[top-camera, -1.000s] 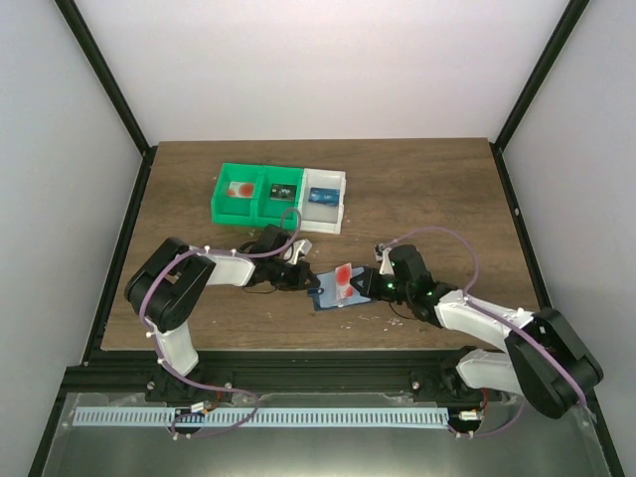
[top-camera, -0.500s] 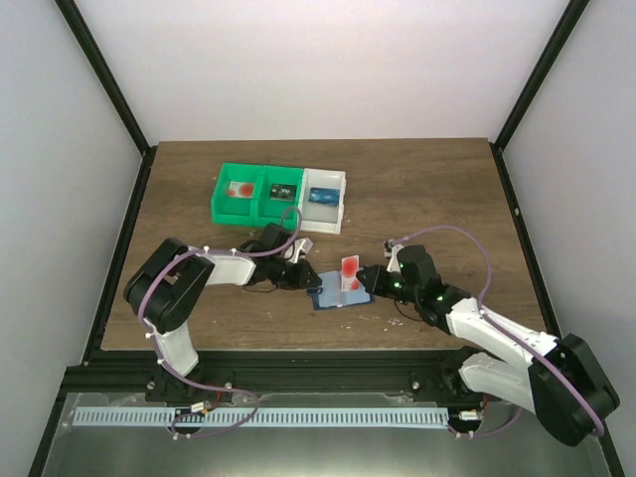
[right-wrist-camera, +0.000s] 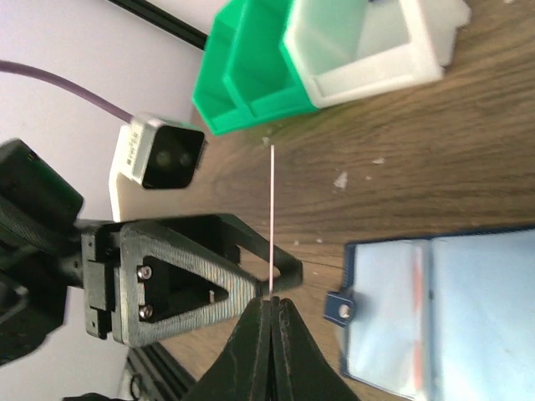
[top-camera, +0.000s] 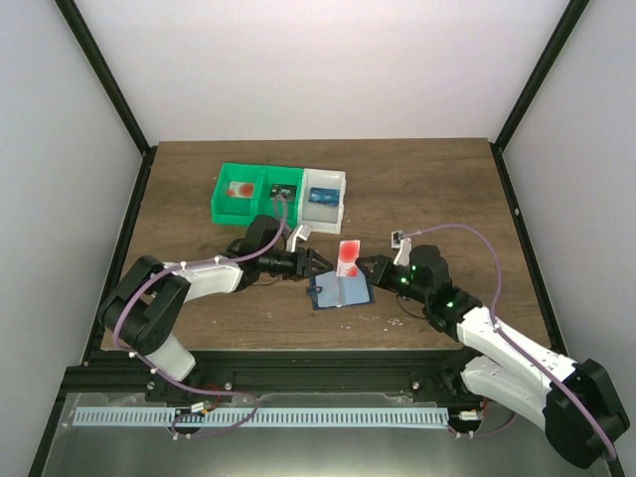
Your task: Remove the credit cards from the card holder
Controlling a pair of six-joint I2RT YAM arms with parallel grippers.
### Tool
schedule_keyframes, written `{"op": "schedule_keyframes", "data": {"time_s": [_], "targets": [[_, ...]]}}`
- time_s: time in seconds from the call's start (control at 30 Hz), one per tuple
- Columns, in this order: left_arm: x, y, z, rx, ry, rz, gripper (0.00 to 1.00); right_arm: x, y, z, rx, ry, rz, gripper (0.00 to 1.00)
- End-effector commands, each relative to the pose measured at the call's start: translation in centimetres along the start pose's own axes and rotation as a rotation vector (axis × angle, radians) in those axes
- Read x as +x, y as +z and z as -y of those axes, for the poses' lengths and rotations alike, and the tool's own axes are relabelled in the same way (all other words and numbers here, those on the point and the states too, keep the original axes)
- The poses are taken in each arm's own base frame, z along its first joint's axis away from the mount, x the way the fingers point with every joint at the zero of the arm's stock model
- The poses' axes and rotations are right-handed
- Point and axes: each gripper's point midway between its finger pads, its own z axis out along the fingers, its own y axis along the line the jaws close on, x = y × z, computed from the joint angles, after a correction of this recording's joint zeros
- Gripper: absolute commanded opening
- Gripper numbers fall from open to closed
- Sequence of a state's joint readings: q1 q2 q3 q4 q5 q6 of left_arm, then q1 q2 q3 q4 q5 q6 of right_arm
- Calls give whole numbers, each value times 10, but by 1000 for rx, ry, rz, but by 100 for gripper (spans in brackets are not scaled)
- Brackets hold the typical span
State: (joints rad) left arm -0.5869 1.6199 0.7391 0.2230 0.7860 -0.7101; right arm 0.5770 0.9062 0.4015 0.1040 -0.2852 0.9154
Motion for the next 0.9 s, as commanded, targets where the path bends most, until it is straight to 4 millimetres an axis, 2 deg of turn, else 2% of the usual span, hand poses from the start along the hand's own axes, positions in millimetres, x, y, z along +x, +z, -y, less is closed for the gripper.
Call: {"op": "schedule_keyframes", "data": {"time_s": [0.0,0.1,0.37,0.5,0.6,0.73,0.87], "targets": [[2,-13,50,259,-1,5,48,-13,-4,-29,-123,28,33,1],[3,-20,64,333,-1,17,50,-15,-6,-38,-160,26,37,1],[9,-32,81,484,-44,24,50,-11,-7,-47,-223,29,12,0],[11,-34,83,544,-80,23,40,-8,-7,-51,-253,32,0,0],[14,-42,91,628,-87,28,27,-4,-7,-51,-261,33,-20,0],[16,-42,87,677,-136,15,2,0,-6,-50,-268,29,-34,1],[14,-46,85,663,-101,56,0,6,-5,-47,-262,24,-60,0]]}}
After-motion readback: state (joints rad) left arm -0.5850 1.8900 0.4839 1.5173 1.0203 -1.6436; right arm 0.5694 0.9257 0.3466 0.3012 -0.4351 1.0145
